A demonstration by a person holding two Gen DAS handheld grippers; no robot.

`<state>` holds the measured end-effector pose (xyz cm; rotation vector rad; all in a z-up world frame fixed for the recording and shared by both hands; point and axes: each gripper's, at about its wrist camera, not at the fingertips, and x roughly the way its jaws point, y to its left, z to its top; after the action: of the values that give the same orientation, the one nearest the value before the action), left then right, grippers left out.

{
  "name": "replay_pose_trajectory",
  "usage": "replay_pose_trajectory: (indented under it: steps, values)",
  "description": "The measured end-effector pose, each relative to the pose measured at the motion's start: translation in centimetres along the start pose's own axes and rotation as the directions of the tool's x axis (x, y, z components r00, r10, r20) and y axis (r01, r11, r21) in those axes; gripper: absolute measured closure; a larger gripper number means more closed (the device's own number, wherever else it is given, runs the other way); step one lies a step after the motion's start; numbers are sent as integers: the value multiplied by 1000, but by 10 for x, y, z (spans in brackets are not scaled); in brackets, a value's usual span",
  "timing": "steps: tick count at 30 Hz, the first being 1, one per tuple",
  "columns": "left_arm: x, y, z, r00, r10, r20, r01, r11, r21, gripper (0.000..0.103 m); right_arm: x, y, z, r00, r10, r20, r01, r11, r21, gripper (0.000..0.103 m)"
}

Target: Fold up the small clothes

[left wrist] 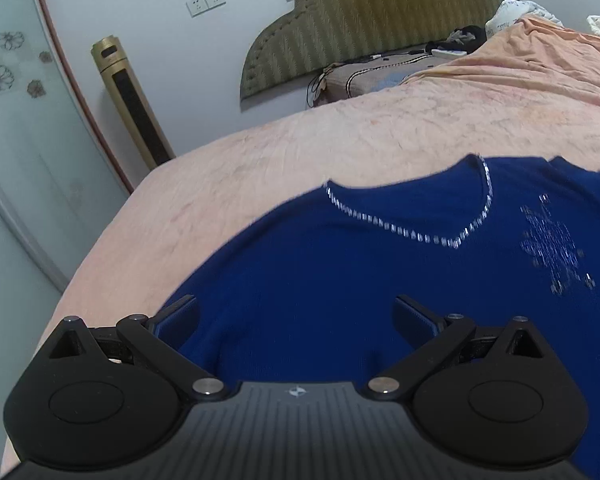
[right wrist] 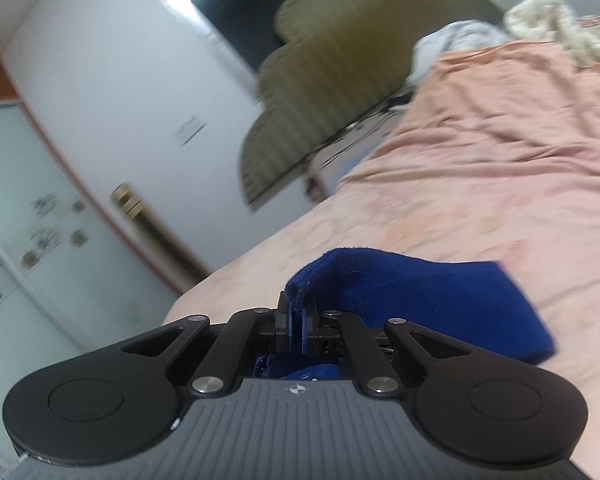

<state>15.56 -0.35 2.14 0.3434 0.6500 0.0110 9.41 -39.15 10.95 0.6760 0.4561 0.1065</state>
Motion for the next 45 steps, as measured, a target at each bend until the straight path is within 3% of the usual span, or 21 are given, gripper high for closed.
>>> replay_pose_trajectory:
  steps: [9, 18, 26, 32, 39, 41, 45]
  values:
    - [-9, 19, -23, 999, -18, -49, 14, 997, -75, 0, 65, 73, -40, 978, 138, -155, -147, 988, -48, 96]
    - [-24, 37, -41, 998, 2, -59, -9, 994, -111, 0, 125, 118, -71, 947, 203, -250, -219, 975, -36, 96]
    - [-33, 49, -56, 996, 28, -79, -37, 993, -108, 0, 189, 165, -104, 902, 253, -349, -285, 958, -42, 96]
    - [-26, 62, -63, 992, 35, -124, -54, 987, -150, 0, 233, 183, -136, 862, 241, -445, -282, 959, -26, 96]
    - [-21, 65, -66, 987, 32, -156, -58, 983, -171, 0, 257, 196, -159, 855, 201, -477, -264, 962, -66, 95]
    - [-18, 68, -65, 986, 32, -162, -60, 983, -175, 0, 266, 193, -164, 836, 196, -513, -265, 962, -64, 82]
    - [-19, 73, -68, 985, 46, -167, -78, 978, -191, 0, 260, 175, -166, 835, 192, -516, -233, 972, -16, 77]
